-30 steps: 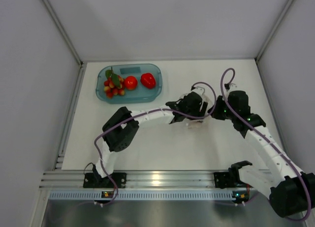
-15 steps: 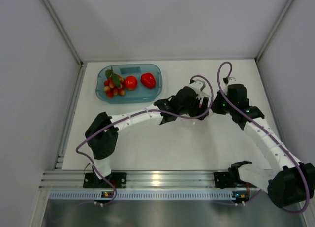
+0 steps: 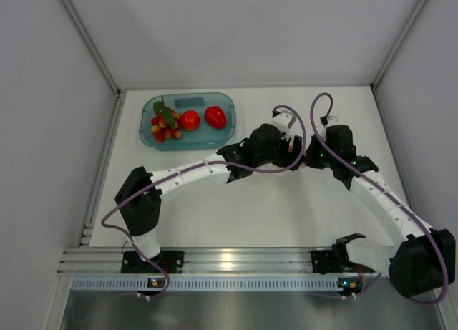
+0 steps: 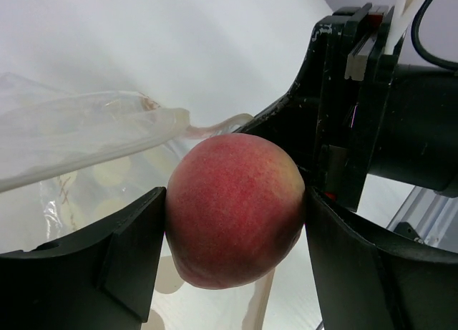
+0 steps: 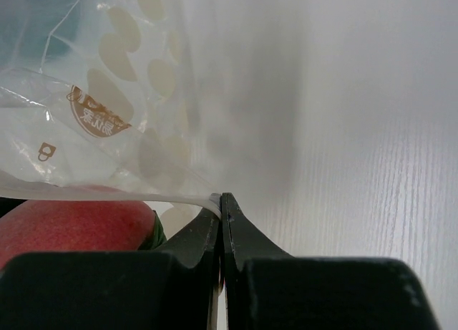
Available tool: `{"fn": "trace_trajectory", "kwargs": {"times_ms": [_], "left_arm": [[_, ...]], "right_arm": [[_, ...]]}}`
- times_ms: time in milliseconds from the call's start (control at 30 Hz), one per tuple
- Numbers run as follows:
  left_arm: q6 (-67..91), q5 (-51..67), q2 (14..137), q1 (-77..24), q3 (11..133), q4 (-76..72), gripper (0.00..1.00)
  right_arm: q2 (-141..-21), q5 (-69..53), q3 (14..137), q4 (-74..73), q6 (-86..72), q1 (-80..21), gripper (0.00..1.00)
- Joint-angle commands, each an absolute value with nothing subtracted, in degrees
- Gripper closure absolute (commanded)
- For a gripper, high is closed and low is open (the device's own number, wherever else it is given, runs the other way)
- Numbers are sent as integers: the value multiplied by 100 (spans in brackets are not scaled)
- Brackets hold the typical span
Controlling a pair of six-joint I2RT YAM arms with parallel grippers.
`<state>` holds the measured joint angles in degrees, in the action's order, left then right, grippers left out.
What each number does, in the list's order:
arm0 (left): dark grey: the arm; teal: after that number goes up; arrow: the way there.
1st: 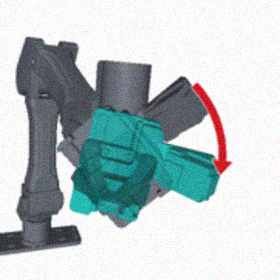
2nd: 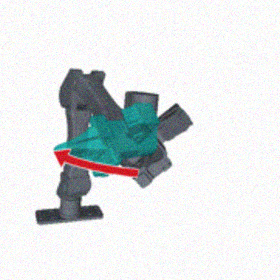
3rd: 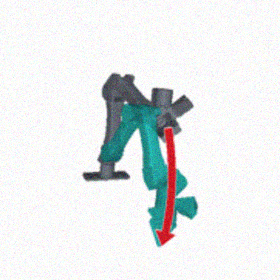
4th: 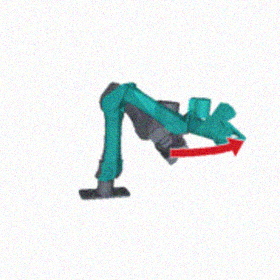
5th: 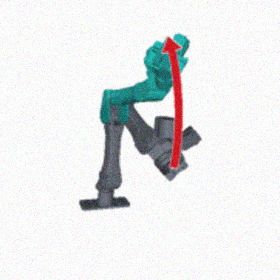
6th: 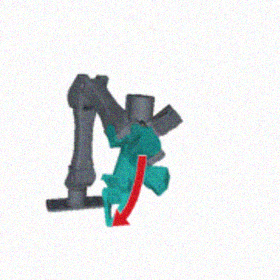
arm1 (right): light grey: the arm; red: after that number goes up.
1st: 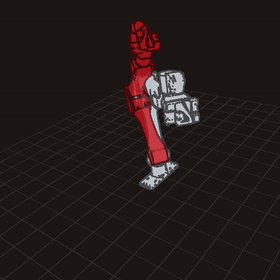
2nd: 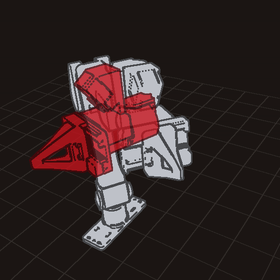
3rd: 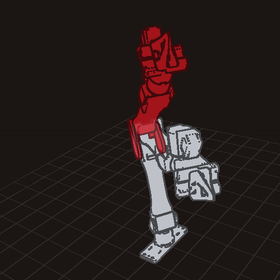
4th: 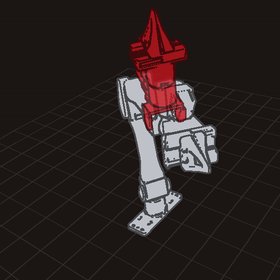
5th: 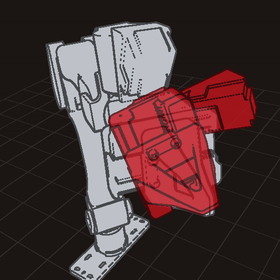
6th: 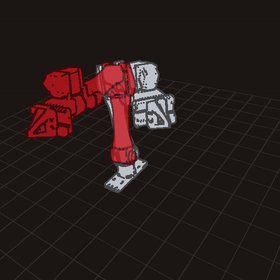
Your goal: Open the zip-top bag and remove the fake food
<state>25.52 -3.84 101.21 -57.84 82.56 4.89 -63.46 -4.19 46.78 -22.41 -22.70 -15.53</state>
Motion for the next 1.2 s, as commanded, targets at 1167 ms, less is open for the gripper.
{"fn": "trace_trajectory", "kwargs": {"times_ms": [1167], "left_arm": [[5415, -624, 9036, -5766, 6539, -3902, 100]], "right_arm": [[-5914, -730, 2979, 712, -4061, -1547, 100]]}}
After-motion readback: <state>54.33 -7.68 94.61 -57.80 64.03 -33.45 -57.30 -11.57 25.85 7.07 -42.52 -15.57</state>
